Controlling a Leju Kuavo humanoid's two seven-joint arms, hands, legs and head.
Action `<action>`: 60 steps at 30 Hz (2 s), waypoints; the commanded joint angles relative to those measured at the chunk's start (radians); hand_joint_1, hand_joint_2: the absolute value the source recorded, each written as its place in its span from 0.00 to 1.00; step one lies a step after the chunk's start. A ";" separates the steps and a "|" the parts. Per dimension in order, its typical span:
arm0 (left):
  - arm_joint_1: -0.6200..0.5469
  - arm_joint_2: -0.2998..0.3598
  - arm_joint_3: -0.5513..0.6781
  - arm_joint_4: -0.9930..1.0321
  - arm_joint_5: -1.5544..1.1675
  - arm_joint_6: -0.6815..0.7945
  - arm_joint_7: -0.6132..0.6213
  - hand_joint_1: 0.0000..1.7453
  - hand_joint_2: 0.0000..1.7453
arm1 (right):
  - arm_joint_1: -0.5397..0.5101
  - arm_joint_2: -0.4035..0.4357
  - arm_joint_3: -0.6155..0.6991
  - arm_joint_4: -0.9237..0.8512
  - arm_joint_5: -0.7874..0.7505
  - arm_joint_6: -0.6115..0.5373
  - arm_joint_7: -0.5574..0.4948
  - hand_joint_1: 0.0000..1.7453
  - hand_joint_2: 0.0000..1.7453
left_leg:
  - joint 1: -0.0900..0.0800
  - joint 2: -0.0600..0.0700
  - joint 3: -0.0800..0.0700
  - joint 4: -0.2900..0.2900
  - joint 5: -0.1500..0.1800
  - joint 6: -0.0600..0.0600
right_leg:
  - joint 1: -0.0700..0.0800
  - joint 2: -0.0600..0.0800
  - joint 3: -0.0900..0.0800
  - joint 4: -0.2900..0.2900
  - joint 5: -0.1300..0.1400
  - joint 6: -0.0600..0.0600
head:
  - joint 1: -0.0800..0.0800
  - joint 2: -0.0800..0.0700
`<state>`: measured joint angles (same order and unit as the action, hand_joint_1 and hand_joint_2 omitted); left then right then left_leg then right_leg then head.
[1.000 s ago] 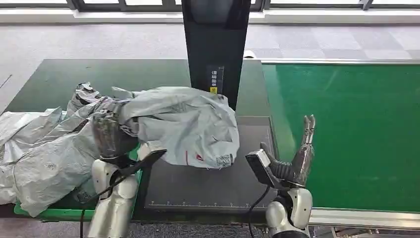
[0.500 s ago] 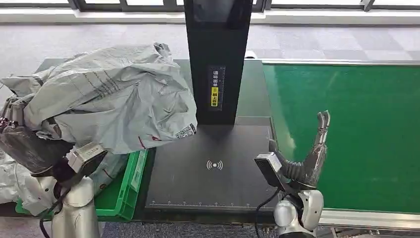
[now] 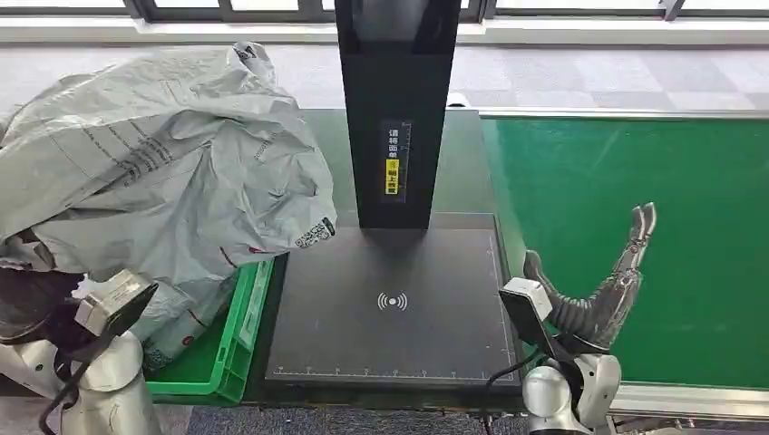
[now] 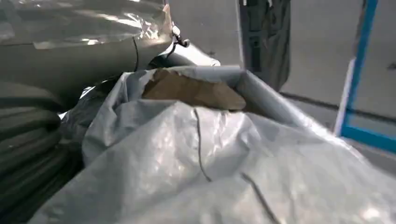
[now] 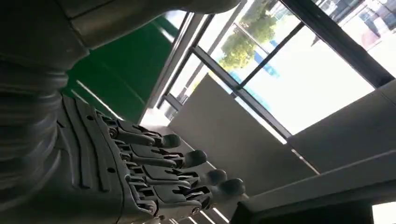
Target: Moved the parcel from conveyor to table for the left to box.
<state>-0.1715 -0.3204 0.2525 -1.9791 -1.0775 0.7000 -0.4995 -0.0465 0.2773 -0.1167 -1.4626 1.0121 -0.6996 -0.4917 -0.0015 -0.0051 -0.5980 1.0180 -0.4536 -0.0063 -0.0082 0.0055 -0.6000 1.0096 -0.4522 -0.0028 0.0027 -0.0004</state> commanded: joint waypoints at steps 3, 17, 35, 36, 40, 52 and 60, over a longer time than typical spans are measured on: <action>-0.089 -0.029 0.149 0.438 -0.273 -0.002 0.197 1.00 1.00 | 0.022 0.072 -0.079 -0.049 0.004 0.001 0.025 0.00 1.00 | -0.001 -0.002 0.002 -0.002 0.001 0.000 | -0.001 -0.002 0.002 -0.001 0.000 0.000 | 0.000 0.000; -0.130 -0.012 0.210 0.718 -0.413 -0.002 0.360 1.00 1.00 | 0.032 0.072 -0.069 -0.050 0.004 0.001 0.027 0.00 1.00 | 0.000 -0.001 0.005 -0.003 0.000 -0.001 | 0.000 -0.001 0.004 -0.002 0.000 0.000 | 0.000 0.000; -0.089 -0.029 0.418 0.439 -0.240 -0.002 0.355 1.00 1.00 | 0.017 0.072 -0.080 -0.032 0.012 0.001 0.033 0.00 1.00 | 0.001 0.004 0.002 0.000 -0.001 -0.001 | 0.001 0.003 0.001 -0.001 0.000 0.000 | 0.000 0.000; -0.089 -0.029 0.418 0.439 -0.240 -0.002 0.355 1.00 1.00 | 0.017 0.072 -0.080 -0.032 0.012 0.001 0.033 0.00 1.00 | 0.001 0.005 0.002 0.000 -0.002 -0.001 | 0.001 0.004 0.002 -0.001 0.000 0.000 | 0.000 0.000; -0.093 -0.029 0.462 0.342 -0.109 -0.002 0.243 1.00 1.00 | 0.022 0.072 -0.092 -0.036 0.005 0.001 0.025 0.00 1.00 | 0.001 0.003 0.003 -0.001 -0.002 -0.001 | 0.001 0.002 0.003 -0.002 0.000 0.000 | 0.000 0.000; -0.157 -0.029 0.632 0.391 0.112 -0.002 -0.054 0.00 1.00 | 0.026 0.072 -0.122 -0.057 0.000 0.001 0.023 0.00 1.00 | 0.001 0.000 0.003 -0.002 0.000 -0.001 | 0.001 0.000 0.003 -0.002 0.000 0.000 | 0.000 0.000; -0.062 -0.029 0.347 0.350 -0.073 -0.002 0.246 0.00 1.00 | 0.059 0.072 -0.102 -0.109 0.022 0.001 0.063 0.00 1.00 | 0.001 -0.004 0.002 -0.001 0.000 -0.001 | 0.001 -0.005 0.003 -0.002 -0.001 0.000 | 0.000 0.000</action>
<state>-0.2665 -0.3300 0.7900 -1.6193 -0.9755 0.7000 -0.5161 -0.0226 0.2785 -0.1816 -1.5484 1.0220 -0.6996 -0.4471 -0.0018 -0.0047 -0.5980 1.0181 -0.4533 -0.0064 -0.0085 0.0062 -0.6005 1.0096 -0.4519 -0.0028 0.0030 0.0000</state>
